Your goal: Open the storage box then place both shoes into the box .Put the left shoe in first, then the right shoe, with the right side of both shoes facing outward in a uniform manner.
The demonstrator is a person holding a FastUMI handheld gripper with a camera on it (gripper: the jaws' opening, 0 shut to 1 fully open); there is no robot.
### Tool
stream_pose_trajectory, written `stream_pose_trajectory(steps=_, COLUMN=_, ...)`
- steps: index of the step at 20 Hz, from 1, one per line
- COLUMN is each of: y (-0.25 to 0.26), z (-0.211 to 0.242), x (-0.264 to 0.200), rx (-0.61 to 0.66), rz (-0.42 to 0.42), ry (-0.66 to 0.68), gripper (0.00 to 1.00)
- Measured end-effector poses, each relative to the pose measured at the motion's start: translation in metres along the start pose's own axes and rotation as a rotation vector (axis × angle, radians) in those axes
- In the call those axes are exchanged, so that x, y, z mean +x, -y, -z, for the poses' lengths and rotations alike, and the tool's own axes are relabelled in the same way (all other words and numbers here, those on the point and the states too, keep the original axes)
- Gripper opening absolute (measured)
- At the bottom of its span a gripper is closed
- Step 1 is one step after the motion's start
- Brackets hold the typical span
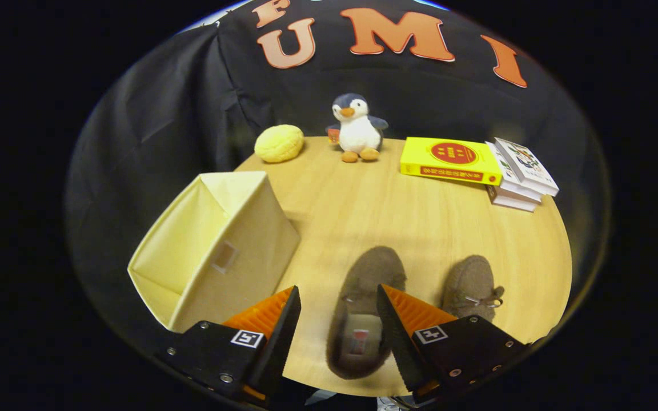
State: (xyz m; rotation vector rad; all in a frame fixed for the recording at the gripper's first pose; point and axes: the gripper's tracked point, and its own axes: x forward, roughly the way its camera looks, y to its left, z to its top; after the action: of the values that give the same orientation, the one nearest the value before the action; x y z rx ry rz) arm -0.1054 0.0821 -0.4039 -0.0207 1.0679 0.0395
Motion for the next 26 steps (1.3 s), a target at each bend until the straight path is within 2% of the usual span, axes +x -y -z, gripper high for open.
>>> stream_pose_trajectory(steps=4, y=0.034, z=0.034, x=0.018, rx=-0.015, rz=0.061, ry=-0.056, gripper=0.81)
stream_pose_trajectory(steps=8, y=0.054, z=0.047, x=0.045, rx=-0.011, rz=0.108, ry=-0.062, gripper=0.69)
stream_pose_trajectory(steps=15, y=0.054, z=0.048, x=0.078, rx=0.046, rz=0.099, ry=-0.053, gripper=0.29)
stream_pose_trajectory(steps=19, y=0.054, z=0.047, x=0.077, rx=0.127, rz=0.087, ry=-0.072, gripper=0.05)
stream_pose_trajectory(steps=23, y=0.052, z=0.038, x=0.057, rx=0.191, rz=0.083, ry=-0.099, gripper=0.04)
stream_pose_trajectory(steps=26, y=0.034, z=0.015, x=0.033, rx=0.243, rz=0.052, ry=-0.097, gripper=0.03)
